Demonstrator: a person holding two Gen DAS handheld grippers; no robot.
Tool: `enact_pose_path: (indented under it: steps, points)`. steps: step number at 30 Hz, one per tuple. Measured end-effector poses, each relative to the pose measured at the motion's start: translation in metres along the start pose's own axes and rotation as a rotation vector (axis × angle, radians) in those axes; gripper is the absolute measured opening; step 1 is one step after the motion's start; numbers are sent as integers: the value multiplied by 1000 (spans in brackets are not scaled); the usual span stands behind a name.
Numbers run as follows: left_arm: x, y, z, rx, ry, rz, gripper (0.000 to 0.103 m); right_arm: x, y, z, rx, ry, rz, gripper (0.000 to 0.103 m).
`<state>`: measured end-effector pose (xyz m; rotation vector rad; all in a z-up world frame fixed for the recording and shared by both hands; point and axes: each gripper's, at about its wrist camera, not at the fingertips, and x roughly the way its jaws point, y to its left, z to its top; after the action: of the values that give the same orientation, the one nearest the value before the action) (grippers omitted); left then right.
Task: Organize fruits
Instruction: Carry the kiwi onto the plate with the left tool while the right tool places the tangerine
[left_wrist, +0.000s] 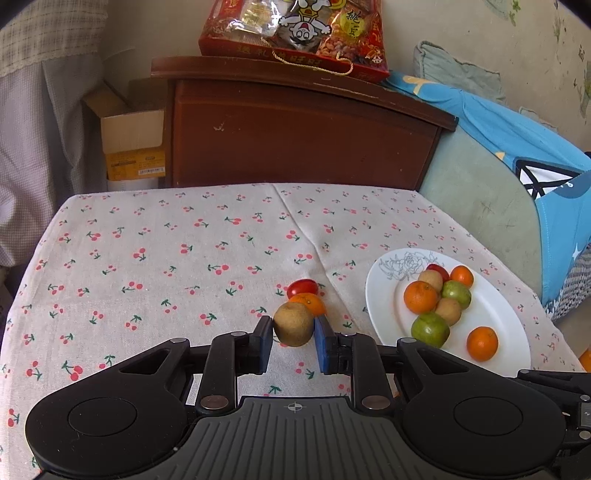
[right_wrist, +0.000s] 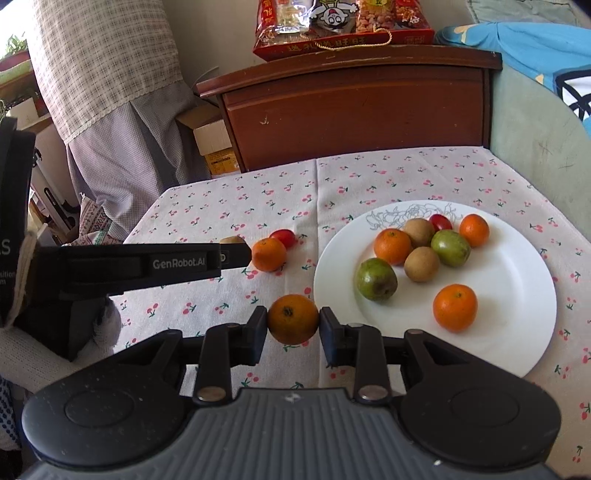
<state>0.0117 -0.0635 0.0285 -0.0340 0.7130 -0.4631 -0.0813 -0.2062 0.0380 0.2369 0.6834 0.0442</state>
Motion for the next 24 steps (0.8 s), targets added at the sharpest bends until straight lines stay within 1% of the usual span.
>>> enact_pose_path:
  steps: [4,7,11,14,19,24]
  points:
    - [-10,-4,8,-2,-34,-22,22,-10,-11,8,20,-44,-28,30]
    - [-15,-9,13,-13,-51,-56,22,-18,-27,16,55,-84,-70,30]
    - [-19,-23,15,4,-59,-98,22,-26,-50,22,123,-124,-134,30]
    - [-16,-36,12,12,-40,-150,22,-29,-64,23,167,-136,-172,30]
    - [-12,-56,5,53,-15,-199,22,-26,-85,19,262,-124,-210,30]
    - [-4,-70,-3,80,23,-223,22,-24,-94,14,310,-111,-227,30]
